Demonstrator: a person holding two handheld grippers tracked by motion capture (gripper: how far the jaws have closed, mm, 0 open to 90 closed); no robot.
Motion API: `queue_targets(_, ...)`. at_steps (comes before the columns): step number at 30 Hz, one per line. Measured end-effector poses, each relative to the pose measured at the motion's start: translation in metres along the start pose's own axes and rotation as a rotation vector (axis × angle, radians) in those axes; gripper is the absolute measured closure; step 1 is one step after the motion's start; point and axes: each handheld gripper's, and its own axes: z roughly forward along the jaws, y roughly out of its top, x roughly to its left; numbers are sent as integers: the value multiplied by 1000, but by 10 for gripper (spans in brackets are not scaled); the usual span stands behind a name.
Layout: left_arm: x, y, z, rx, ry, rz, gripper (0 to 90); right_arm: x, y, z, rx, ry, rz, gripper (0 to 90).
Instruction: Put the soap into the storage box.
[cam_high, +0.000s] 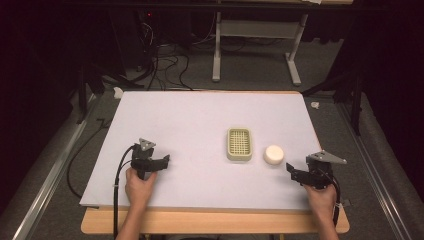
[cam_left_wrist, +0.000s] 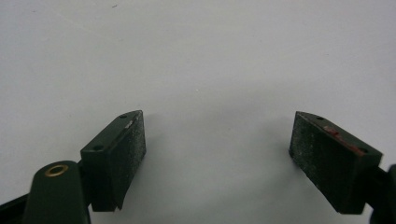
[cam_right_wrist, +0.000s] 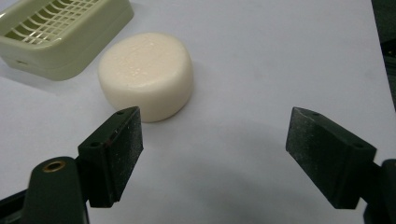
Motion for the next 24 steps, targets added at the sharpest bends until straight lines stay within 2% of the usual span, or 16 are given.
queue_targets(10,0,0,0,0,-3,-4,190,16,2,-1,-23,44,-14,150)
queue_targets(19,1,0,0,0,-3,-4,190,22,9,4,-33,54,-31,147)
queue_targets(24,1,0,0,0,-4,-5,190,25,16,12,-24,51,-44,145)
